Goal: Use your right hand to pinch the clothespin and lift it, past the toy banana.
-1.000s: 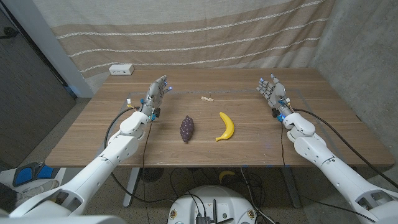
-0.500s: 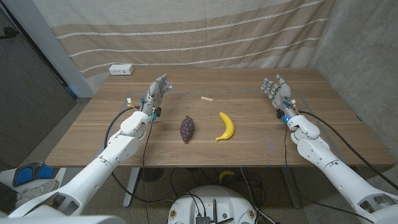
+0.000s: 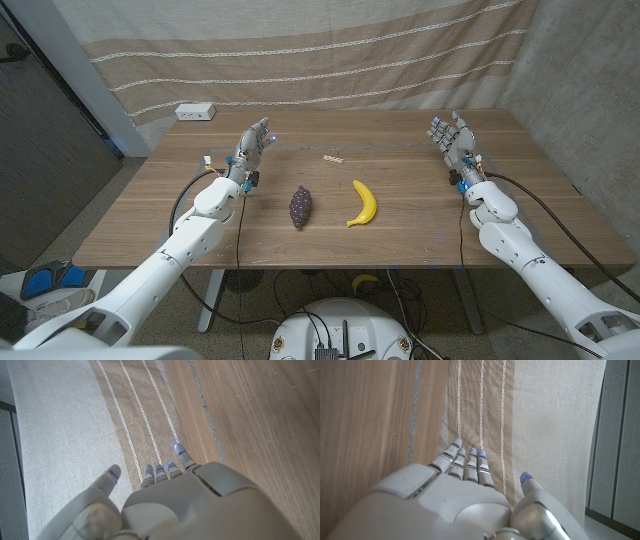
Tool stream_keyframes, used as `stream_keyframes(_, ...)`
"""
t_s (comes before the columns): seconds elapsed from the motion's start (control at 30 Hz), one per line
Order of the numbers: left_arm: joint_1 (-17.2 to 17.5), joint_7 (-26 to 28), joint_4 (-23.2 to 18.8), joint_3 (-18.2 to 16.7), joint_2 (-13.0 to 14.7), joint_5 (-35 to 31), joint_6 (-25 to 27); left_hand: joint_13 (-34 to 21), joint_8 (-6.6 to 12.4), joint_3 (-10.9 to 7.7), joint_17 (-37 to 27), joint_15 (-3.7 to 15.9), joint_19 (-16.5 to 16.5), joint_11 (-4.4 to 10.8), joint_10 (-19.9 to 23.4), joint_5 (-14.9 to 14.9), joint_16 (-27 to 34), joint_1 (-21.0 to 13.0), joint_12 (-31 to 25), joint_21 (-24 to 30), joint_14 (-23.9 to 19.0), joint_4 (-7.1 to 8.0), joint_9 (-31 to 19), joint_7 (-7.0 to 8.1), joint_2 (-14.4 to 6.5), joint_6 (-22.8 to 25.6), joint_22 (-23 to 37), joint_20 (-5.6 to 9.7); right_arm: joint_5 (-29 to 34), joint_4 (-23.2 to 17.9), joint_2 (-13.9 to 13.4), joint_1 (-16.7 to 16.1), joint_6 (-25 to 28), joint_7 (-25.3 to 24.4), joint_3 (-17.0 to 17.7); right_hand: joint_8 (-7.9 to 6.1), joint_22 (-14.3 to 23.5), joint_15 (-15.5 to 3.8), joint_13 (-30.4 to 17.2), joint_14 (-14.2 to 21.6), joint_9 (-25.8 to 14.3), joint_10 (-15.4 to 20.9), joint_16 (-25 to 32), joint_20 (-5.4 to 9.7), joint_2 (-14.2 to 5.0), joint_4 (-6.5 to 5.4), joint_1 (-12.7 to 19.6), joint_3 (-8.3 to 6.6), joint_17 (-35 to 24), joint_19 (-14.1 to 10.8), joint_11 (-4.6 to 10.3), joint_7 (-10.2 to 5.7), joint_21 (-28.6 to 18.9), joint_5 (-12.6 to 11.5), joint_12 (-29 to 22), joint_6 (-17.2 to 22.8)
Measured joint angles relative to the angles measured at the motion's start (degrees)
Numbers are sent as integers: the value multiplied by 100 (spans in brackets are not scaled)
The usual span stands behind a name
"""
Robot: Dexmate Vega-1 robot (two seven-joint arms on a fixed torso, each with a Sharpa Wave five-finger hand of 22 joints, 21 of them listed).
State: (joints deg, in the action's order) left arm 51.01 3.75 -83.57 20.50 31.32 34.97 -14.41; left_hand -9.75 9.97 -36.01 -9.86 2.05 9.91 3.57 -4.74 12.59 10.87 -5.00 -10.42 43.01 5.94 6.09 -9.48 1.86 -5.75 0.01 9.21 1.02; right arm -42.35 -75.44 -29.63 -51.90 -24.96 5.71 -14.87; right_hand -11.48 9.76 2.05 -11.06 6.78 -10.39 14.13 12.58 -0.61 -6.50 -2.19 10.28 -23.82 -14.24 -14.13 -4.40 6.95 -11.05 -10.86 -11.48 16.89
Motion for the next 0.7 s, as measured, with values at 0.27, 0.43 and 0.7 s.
stream_keyframes(0.27, -18, 0, 58, 1, -3, -31, -67, 0, 0, -31, 0, 0, -13, 0, 0, 0, 0, 0, 0, -21, 0, -30, 0, 0, 0, 0, 0, -12, 274, -78, -21, 46, -172, -250, 7, 0, 0, 0, 0, 61, -1, 94, 18, -41, -108, 117, 108, -69, 39, -41, 32, -30, 0, 27, -29, 92)
stream_keyframes(0.43, -19, 0, 87, -9, 1, -38, -85, 0, 0, -20, -1, 0, -21, 0, 0, 0, 0, 0, 0, -43, 0, -68, 0, 0, 0, 0, 0, -21, 445, -91, -25, 83, -231, -387, 1, 0, -1, 1, 0, 61, -1, 134, 41, -82, -106, 180, 106, -86, 41, -82, 10, -53, 0, 27, -43, 115)
stream_keyframes(0.7, -17, -12, 134, -31, 5, -46, -148, 1, 0, -33, -1, 0, -41, 0, 0, 0, 0, 0, 0, -85, 0, -118, 1, 30, 0, 31, -1, -62, 809, -211, -77, 169, -261, -654, -88, 0, -1, 19, 1, 146, -1, 199, 41, -145, -129, 334, 251, -159, 88, -145, 33, -61, -44, 27, -43, 185)
